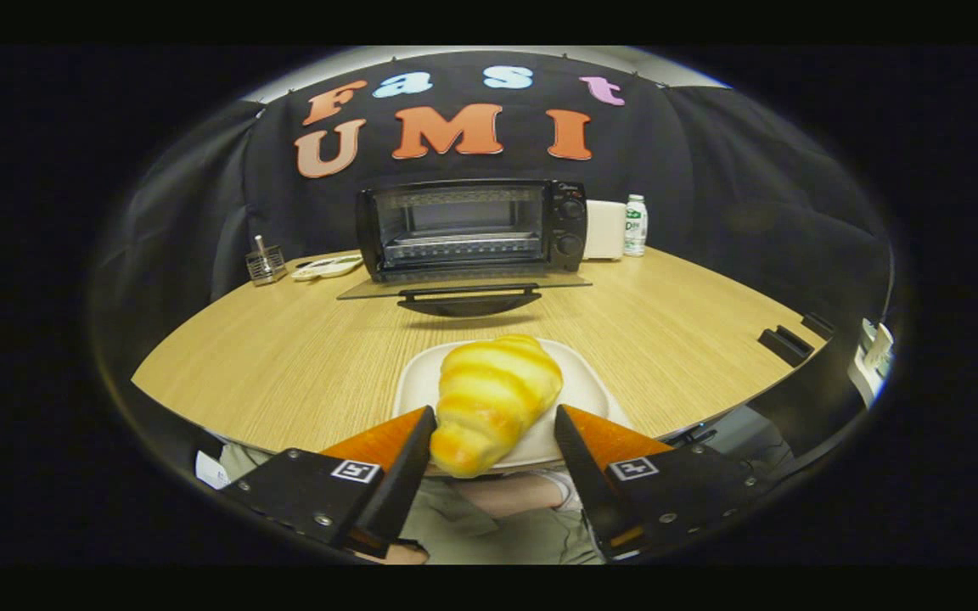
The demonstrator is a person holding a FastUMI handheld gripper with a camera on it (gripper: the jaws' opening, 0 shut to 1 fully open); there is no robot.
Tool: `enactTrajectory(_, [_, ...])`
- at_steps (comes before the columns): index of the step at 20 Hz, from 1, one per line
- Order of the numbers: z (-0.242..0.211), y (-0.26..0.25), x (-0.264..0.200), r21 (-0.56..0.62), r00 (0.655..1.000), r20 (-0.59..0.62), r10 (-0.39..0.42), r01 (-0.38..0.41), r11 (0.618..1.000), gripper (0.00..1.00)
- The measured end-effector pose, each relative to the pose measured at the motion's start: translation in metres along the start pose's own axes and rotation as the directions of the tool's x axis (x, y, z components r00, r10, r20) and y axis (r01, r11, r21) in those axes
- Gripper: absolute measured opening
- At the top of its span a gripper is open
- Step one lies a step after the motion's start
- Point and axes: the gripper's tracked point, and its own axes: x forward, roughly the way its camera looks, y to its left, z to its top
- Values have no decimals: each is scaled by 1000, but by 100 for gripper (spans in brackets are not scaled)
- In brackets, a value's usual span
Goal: Open the toaster oven, put the food inside, and close the toaster oven door.
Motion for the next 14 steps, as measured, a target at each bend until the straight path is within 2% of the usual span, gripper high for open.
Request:
enactTrajectory(2, [3,3,-1,-15,1000,13,6,-6,1000,66])
enactTrajectory(6, [21,5,-9,0,999,42,28,-28,1000,47])
enactTrajectory(8, [42,4,-14,3,996,83,35,-35,999,44])
enactTrajectory(14, [120,2,-17,17,978,202,54,-59,998,44])
